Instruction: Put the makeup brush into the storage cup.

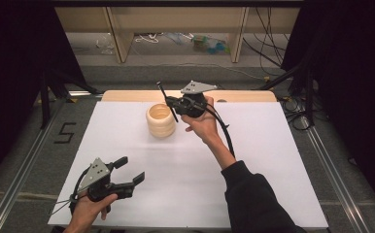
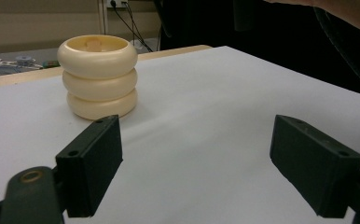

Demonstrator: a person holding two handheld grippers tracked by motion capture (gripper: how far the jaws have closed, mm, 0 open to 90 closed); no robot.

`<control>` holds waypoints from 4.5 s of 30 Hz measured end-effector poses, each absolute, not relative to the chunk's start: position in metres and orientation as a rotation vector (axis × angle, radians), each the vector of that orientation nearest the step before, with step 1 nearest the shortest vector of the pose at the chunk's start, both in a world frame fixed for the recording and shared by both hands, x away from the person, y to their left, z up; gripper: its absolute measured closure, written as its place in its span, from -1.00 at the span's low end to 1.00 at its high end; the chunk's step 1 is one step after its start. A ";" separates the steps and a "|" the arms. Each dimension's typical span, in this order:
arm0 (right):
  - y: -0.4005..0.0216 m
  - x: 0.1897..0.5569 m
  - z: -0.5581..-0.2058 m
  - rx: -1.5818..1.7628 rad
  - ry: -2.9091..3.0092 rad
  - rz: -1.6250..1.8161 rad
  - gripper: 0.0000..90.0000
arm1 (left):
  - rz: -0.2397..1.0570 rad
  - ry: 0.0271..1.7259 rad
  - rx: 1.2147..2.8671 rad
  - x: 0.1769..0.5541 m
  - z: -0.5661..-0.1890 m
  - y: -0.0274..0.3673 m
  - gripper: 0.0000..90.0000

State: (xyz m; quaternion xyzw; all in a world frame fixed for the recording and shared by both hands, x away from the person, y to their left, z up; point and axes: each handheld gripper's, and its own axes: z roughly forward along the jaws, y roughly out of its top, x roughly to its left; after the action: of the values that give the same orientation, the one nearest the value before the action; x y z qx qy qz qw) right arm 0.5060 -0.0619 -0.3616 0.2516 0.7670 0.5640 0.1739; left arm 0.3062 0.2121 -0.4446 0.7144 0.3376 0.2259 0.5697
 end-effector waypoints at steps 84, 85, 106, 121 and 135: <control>-0.007 0.563 -0.404 0.878 2.161 1.582 0.87 | 0.474 0.843 1.629 0.303 -0.445 0.209 -0.63; -0.007 0.562 -0.404 0.871 2.170 1.570 0.87 | 0.477 0.849 1.635 0.302 -0.444 0.209 -0.63; -0.007 0.562 -0.412 0.906 2.226 1.507 0.87 | 0.476 0.850 1.636 0.302 -0.444 0.210 -0.63; -0.016 0.555 -0.405 0.909 2.224 1.474 0.42 | 0.473 0.862 1.630 0.302 -0.445 0.209 -0.63; -0.048 0.522 -0.364 0.807 2.226 1.448 -0.04 | 0.480 0.857 1.645 0.303 -0.446 0.210 -0.63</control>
State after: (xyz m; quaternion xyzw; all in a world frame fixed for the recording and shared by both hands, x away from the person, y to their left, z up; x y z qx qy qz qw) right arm 0.5221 -0.0483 -0.3638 0.2858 0.7887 0.5129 0.1822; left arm 0.3031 0.2101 -0.4460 0.7025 0.3657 0.2049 0.5751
